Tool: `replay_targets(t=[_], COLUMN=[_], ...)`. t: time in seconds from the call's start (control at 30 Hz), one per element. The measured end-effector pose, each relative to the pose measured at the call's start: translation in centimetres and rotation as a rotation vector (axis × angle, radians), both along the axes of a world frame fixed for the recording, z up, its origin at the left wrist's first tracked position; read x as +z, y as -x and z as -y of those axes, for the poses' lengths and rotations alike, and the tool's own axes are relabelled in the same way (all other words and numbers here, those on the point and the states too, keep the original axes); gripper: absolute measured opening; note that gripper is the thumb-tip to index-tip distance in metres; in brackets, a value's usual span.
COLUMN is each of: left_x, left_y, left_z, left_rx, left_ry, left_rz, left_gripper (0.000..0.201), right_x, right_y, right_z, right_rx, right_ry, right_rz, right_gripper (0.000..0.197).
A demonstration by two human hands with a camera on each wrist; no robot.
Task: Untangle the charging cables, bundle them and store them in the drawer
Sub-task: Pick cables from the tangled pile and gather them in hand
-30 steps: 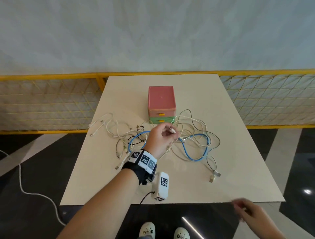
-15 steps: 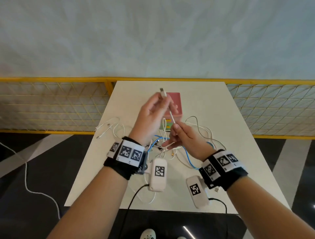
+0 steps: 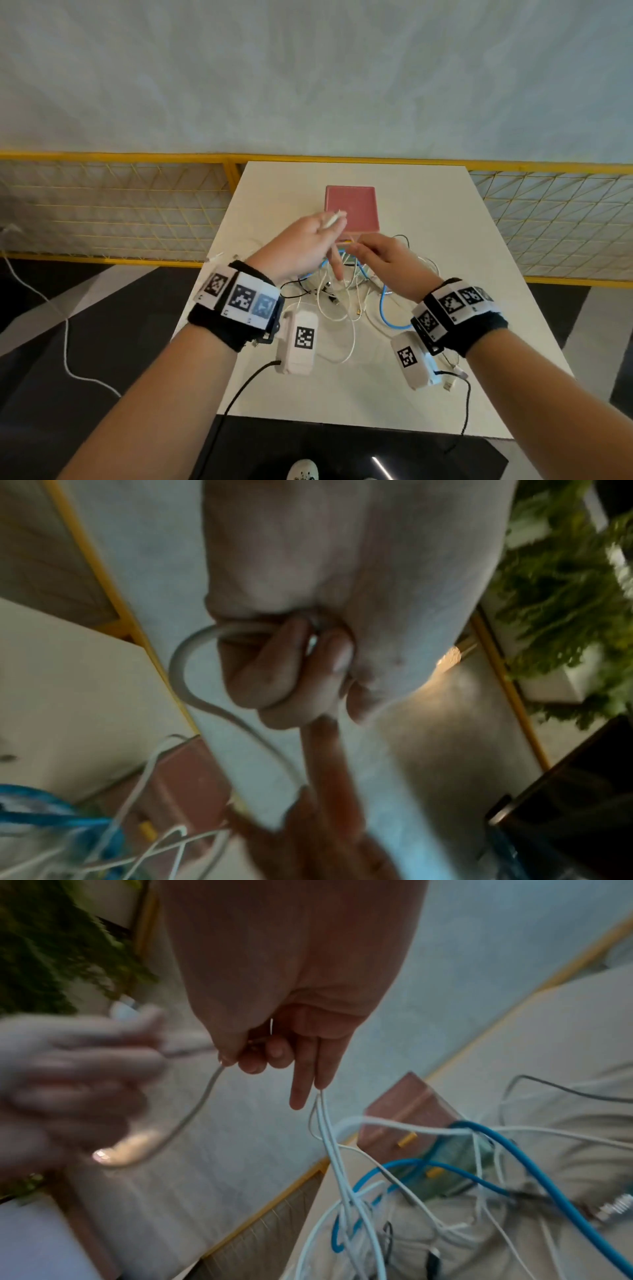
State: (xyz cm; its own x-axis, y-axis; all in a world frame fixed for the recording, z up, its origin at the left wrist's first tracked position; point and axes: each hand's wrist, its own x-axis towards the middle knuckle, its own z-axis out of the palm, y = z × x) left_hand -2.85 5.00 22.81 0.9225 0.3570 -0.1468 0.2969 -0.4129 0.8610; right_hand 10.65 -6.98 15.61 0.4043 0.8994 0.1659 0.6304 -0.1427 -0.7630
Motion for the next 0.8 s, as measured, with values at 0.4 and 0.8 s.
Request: replay_targets(t=[0.4,0.8], left_x=[-0.2,-2.0], left_y=[-1.5,-1.8], left_z=[-0.4,-0.6], left_rx=[0.251,0.038], left_ry=[0.015,-0.592], left_rz=[0.401,0.147], left_gripper=[0.034,0.065], right_x=[-6.8,-3.5], right_y=[-0.7,-2.5], right_z=[-0.5,-1.6], right_rx=[-0.079,0.004], right_ry=[0.027,0.200], right_rz=[-0.234,0.023], right_gripper=[0.030,0.031])
